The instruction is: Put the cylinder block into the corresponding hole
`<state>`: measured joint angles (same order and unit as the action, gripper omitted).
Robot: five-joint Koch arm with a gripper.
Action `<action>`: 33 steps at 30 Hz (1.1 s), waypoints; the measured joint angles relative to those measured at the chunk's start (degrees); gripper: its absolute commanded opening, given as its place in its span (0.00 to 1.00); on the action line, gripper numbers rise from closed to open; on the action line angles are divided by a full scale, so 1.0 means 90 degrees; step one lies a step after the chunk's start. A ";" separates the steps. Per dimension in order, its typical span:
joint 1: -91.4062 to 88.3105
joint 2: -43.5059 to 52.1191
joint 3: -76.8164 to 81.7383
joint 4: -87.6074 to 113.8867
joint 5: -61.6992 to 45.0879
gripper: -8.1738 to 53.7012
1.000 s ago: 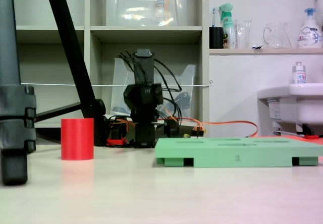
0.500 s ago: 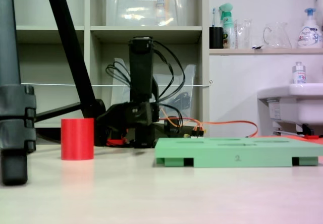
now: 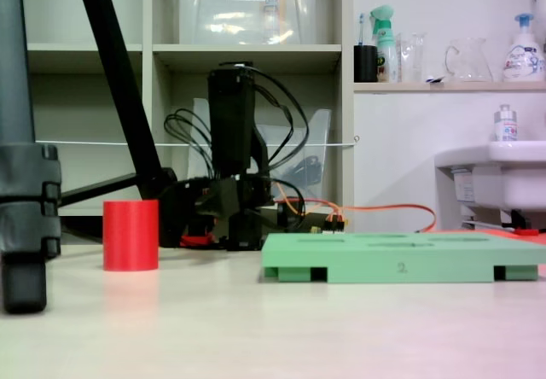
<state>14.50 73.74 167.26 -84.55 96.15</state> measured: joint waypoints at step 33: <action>0.0752 -0.1807 -0.2891 0.0654 -0.0010 0.64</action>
<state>21.27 57.48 141.24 -78.66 96.06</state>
